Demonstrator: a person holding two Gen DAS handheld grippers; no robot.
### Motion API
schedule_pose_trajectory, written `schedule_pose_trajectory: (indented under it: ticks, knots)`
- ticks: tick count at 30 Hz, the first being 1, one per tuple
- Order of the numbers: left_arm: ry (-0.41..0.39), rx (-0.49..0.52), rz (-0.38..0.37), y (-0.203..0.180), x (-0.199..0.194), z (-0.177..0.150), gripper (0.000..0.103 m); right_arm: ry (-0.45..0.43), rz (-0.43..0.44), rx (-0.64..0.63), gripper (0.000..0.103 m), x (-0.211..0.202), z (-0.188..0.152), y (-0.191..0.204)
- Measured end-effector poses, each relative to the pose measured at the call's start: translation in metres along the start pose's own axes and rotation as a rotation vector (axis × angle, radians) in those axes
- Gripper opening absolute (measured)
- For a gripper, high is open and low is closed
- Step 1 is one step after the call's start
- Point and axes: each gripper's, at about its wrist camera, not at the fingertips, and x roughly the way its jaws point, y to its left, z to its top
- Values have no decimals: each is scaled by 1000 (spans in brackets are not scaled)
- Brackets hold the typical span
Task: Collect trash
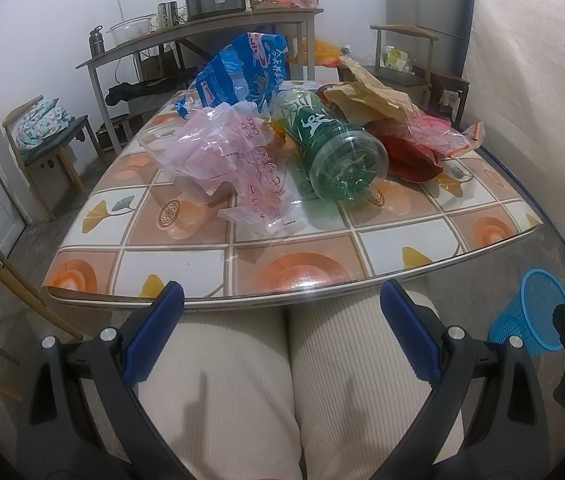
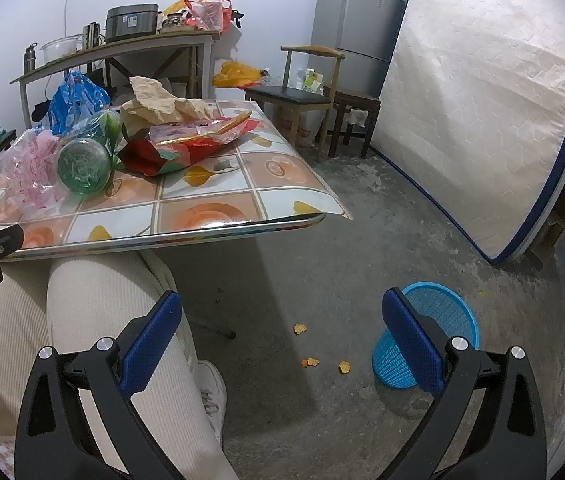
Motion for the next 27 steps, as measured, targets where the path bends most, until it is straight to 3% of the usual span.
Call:
schedule_pose_trajectory:
  ticks: [27]
  knots:
    - [2,-4,4,2,-2,1,95,-2,1,0,98,-1,0,2]
